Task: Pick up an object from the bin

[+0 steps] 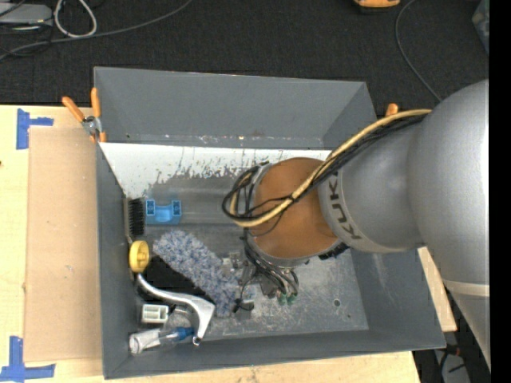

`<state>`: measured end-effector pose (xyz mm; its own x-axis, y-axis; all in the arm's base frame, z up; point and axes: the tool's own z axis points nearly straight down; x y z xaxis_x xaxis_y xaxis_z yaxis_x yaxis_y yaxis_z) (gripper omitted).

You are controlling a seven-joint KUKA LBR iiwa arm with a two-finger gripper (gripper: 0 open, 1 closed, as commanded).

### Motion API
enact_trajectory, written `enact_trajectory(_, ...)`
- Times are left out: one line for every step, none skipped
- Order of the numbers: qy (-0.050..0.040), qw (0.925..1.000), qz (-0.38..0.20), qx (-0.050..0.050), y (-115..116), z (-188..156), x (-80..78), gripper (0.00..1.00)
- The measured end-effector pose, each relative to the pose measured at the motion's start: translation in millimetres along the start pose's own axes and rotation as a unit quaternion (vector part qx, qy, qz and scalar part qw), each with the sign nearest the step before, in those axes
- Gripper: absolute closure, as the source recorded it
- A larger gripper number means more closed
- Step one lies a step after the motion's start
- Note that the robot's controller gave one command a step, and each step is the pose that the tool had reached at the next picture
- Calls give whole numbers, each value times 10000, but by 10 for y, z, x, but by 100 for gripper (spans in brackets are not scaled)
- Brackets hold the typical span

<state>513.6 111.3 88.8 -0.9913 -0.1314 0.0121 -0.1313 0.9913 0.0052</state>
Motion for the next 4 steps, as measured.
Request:
enact_trajectory(54, 10000, -9, 6, 17, -164, 25, 100)
enact_trajectory(-33, 9981, -610, 1, -41, -304, 59, 100)
enact_trajectory(19, 9985, -545, -2, 48, -820, 293, 100)
enact_trajectory(39, 9982, -604, 2, 306, -1575, 205, 100)
